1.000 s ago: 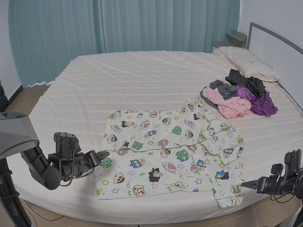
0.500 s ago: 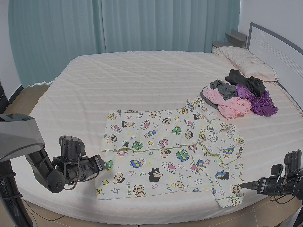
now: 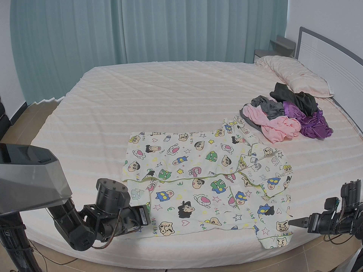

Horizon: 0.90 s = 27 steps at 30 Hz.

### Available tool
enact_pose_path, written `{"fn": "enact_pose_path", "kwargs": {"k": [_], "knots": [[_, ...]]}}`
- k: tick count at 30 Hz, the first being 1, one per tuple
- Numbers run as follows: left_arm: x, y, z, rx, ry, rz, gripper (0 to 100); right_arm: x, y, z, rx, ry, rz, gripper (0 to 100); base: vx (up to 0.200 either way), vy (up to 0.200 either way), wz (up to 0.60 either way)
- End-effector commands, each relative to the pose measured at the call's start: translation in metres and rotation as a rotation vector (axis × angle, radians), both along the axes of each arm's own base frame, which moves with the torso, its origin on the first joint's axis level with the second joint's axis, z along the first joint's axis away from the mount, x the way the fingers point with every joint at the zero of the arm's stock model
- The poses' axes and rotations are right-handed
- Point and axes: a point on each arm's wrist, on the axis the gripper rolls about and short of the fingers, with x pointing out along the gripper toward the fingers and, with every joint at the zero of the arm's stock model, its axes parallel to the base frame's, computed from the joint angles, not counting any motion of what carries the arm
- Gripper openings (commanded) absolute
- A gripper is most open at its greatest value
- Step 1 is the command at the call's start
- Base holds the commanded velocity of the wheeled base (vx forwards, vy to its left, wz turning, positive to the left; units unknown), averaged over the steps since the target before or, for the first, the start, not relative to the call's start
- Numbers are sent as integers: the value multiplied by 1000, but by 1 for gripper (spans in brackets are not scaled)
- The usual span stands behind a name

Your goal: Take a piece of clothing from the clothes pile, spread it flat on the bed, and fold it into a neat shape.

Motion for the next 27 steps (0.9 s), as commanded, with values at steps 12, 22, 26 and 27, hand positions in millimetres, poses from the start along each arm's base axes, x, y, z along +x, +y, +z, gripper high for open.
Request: {"fn": "enact_pose_path", "kwargs": {"k": [12, 22, 26, 27], "knots": [[-22, -30, -17, 56, 35, -106, 100, -1, 0, -3, 1, 18, 1, 100, 0, 0, 0], [-43, -31, 7, -28, 18, -106, 100, -1, 0, -3, 2, 18, 2, 100, 0, 0, 0], [-48, -32, 11, -50, 15, -111, 100, -2, 0, -3, 2, 18, 2, 100, 0, 0, 0], [-49, -32, 12, -48, 14, -114, 100, -2, 0, -2, 2, 16, 2, 100, 0, 0, 0]]}}
